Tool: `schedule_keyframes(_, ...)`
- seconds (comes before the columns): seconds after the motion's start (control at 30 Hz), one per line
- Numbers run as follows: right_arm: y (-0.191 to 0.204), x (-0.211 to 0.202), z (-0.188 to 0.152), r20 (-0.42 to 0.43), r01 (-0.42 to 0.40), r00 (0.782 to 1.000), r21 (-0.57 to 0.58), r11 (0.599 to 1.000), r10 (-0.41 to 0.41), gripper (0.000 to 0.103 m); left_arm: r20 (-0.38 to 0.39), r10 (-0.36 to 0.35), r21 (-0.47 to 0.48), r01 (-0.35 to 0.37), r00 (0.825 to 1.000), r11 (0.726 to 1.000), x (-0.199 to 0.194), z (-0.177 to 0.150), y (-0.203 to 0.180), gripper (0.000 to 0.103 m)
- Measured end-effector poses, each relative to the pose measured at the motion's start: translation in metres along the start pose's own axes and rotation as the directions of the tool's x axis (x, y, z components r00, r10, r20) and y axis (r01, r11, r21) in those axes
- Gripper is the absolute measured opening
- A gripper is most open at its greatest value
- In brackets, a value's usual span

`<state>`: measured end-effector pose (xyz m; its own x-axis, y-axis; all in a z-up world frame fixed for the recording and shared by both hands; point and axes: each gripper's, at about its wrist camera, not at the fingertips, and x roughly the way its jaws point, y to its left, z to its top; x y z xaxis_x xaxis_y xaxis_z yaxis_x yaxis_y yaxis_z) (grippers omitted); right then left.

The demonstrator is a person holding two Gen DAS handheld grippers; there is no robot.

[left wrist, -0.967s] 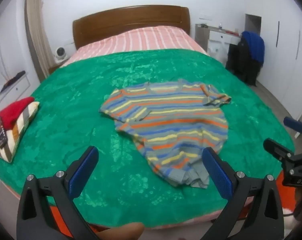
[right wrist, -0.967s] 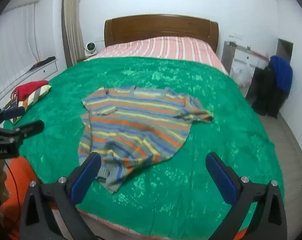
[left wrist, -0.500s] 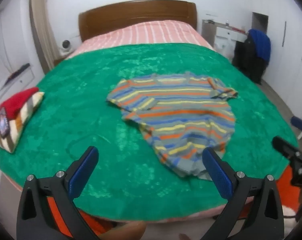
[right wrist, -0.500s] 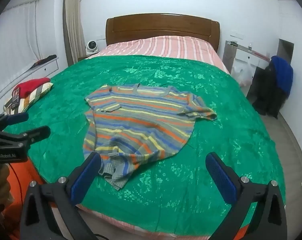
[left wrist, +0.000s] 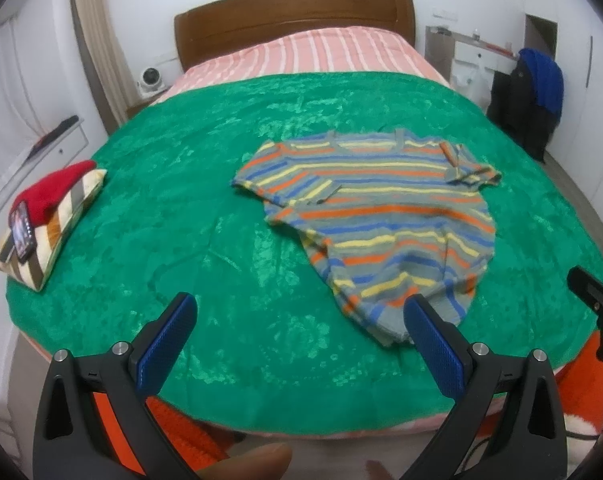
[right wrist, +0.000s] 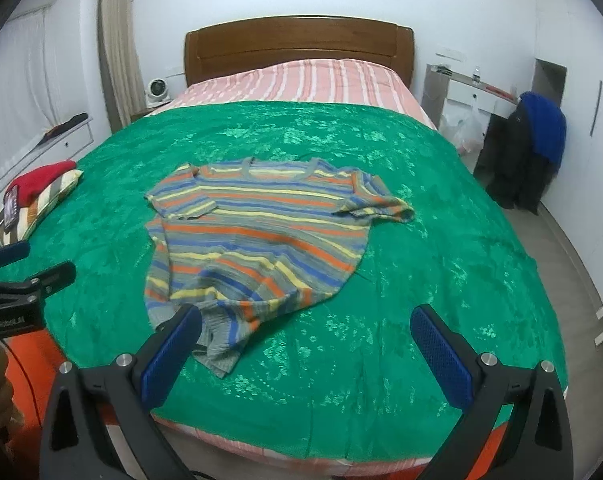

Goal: Fold small clothes
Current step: 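Approach the striped sweater on the bed with both tools open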

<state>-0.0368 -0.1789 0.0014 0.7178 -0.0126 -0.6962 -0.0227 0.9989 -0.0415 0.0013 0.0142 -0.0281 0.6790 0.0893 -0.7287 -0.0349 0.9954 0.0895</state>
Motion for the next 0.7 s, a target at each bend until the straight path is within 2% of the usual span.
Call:
schedule_keyframes(0.47, 0.003, 0.009, -0.005, -0.02, 0.009, 1.0, -0.003, 1.0, -0.009, 0.103, -0.044, 0.019, -0.013, -0.019, 0.999, 1.0, 0.013, -0.004, 0.002, 0.103)
schedule_keyframes(0.7, 0.003, 0.014, -0.008, -0.036, 0.01, 0.999, -0.005, 1.0, -0.011, 0.103, -0.066, -0.001, -0.026, -0.001, 0.998, 1.0, 0.017, -0.01, 0.002, 0.103)
